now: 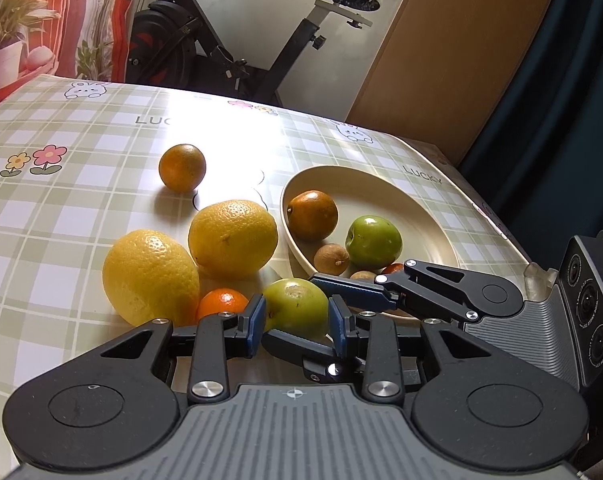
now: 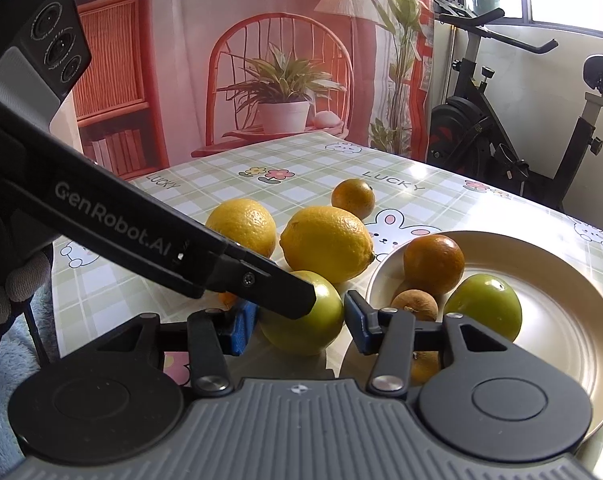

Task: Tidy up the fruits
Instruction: 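Pinch the second green apple between the left and right grippers, then lift the green apple with both grippers and carry it over the plate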

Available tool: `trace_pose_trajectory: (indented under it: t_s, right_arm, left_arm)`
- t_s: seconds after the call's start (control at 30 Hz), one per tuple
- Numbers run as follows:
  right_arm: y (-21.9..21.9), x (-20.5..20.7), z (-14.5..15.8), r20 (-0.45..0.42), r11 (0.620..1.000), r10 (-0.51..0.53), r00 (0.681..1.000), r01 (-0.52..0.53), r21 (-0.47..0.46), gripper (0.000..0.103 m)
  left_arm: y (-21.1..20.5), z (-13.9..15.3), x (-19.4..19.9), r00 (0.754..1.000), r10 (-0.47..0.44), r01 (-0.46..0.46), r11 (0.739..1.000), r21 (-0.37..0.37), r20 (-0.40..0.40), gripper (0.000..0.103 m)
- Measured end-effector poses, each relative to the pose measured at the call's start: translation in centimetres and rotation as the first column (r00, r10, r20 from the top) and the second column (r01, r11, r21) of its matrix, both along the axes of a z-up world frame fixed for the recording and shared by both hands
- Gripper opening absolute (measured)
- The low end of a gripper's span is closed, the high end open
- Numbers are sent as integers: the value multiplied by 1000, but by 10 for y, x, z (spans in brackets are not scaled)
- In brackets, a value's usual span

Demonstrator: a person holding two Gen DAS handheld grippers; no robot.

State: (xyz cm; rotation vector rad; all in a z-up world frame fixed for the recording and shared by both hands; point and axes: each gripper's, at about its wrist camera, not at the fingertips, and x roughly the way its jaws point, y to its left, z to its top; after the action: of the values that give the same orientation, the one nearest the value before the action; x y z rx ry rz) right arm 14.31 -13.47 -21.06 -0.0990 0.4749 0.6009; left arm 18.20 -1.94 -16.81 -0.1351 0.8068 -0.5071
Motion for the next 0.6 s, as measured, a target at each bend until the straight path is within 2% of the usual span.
trace_pose_trajectory:
  t_s: [0.17, 0.33, 0.6]
  right_arm:
    - [0, 0, 0, 3, 1000, 0, 1000, 0, -5, 50]
    - [1, 0, 0, 6, 1000, -2, 1000, 2, -14, 50]
    - [10, 5, -2, -15, 998, -9, 1000, 8, -63, 53]
  left_arm:
    - [-3, 1, 8, 1000, 5, -5, 1000, -4, -5, 35]
    - [-11, -1, 10, 1000, -9, 9, 999, 40, 8, 37]
    - [-5, -3, 6, 1000, -21, 21, 1000, 23, 10, 37]
